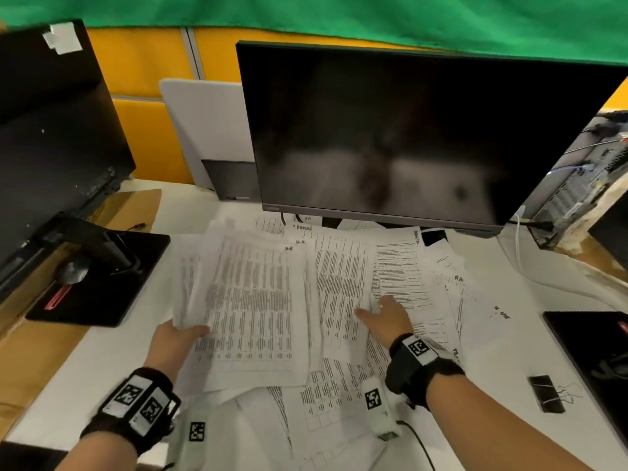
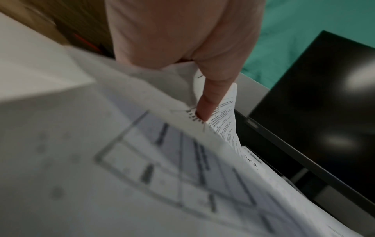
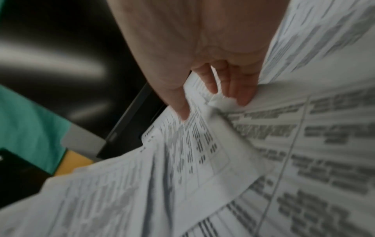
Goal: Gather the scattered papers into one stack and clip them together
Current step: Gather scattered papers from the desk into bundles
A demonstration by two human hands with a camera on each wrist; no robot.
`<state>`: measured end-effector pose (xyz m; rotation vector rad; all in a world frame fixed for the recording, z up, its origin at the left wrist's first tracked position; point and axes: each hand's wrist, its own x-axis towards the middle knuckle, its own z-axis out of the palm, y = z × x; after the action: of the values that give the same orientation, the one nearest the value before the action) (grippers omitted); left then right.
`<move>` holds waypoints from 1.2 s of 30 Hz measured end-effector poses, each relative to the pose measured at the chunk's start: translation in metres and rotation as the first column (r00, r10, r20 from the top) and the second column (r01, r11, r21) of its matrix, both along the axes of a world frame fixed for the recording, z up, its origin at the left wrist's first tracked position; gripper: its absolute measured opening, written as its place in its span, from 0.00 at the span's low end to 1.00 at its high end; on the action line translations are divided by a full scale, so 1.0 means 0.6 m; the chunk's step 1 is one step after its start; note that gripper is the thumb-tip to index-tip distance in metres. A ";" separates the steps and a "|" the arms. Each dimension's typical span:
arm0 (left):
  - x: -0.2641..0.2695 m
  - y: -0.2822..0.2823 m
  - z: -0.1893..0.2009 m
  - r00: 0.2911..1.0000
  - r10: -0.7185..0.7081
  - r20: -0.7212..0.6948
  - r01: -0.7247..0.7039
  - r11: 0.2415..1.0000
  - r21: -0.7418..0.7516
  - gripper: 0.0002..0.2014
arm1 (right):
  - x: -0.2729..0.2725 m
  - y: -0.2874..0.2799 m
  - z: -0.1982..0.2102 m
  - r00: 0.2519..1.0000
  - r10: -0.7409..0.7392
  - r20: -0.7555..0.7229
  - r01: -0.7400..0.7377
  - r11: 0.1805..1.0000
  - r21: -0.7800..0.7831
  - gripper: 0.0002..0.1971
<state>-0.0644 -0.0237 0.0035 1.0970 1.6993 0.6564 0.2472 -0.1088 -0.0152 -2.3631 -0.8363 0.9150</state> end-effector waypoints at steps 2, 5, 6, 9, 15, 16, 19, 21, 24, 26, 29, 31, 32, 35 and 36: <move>-0.010 0.005 0.004 1.000 0.023 -0.012 -0.023 1.000 -0.001 0.21 | -0.017 0.019 -0.017 0.993 0.027 0.114 -0.009 0.988 -0.151 0.49; -0.015 0.005 0.006 0.999 0.049 0.015 -0.049 0.999 -0.002 0.20 | -0.032 0.035 -0.029 0.969 0.073 0.237 0.002 0.953 -0.303 0.50; -0.015 0.004 0.006 0.998 0.053 0.021 -0.053 0.999 0.002 0.20 | -0.031 0.038 -0.028 0.967 0.062 0.246 0.017 0.952 -0.305 0.47; -0.017 0.000 0.005 0.997 0.068 0.041 -0.069 0.997 0.019 0.19 | -0.011 0.043 -0.024 0.968 0.056 0.244 0.023 0.951 -0.310 0.37; -0.030 0.001 0.016 0.991 0.121 0.056 -0.125 0.989 0.076 0.20 | 0.043 0.004 0.001 0.986 0.028 0.163 0.009 0.975 -0.220 0.23; -0.034 0.002 0.018 0.990 0.128 0.056 -0.132 0.987 0.087 0.20 | 0.048 -0.011 0.003 0.990 0.047 0.134 -0.013 0.970 -0.244 0.23; -0.038 0.000 0.022 0.989 0.135 0.065 -0.141 0.985 0.100 0.20 | 0.047 -0.055 -0.001 0.996 0.066 0.055 -0.049 0.961 -0.273 0.27; -0.033 -0.001 0.020 0.990 0.127 0.064 -0.133 0.987 0.088 0.19 | 0.035 -0.066 -0.012 0.998 0.034 0.046 -0.024 0.979 -0.203 0.42; -0.016 -0.006 0.013 0.991 0.118 0.070 -0.122 0.991 0.058 0.19 | 0.009 -0.060 -0.022 0.990 0.070 0.120 -0.048 0.983 -0.176 0.51; -0.004 -0.009 0.010 0.991 0.111 0.080 -0.114 0.992 0.044 0.18 | -0.007 -0.053 -0.021 0.992 0.068 0.107 -0.048 0.983 -0.178 0.45; 0.006 -0.007 0.009 0.991 0.097 0.087 -0.100 0.994 0.037 0.18 | -0.007 -0.049 -0.025 0.997 0.060 0.045 -0.052 0.986 -0.156 0.27; 0.009 -0.003 0.009 0.991 0.094 0.093 -0.098 0.994 0.038 0.19 | 0.008 -0.053 -0.019 1.000 -0.009 0.004 0.009 0.998 -0.057 0.15; 0.009 -0.001 0.010 0.991 0.094 0.097 -0.098 0.994 0.042 0.19 | 0.016 -0.057 -0.011 0.997 -0.070 -0.033 0.070 0.997 0.009 0.13; 0.007 0.000 0.013 0.989 0.095 0.113 -0.101 0.994 0.046 0.18 | 0.041 -0.069 0.005 0.930 -0.317 -0.185 0.346 0.926 0.153 0.18; 0.007 0.000 0.014 0.989 0.094 0.113 -0.100 0.994 0.049 0.18 | 0.047 -0.071 0.005 0.887 -0.399 -0.233 0.441 0.882 0.167 0.21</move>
<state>-0.0604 -0.0238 0.0116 1.0012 1.6556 0.8148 0.2754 -0.1516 -0.0120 -2.1035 -0.3015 0.8040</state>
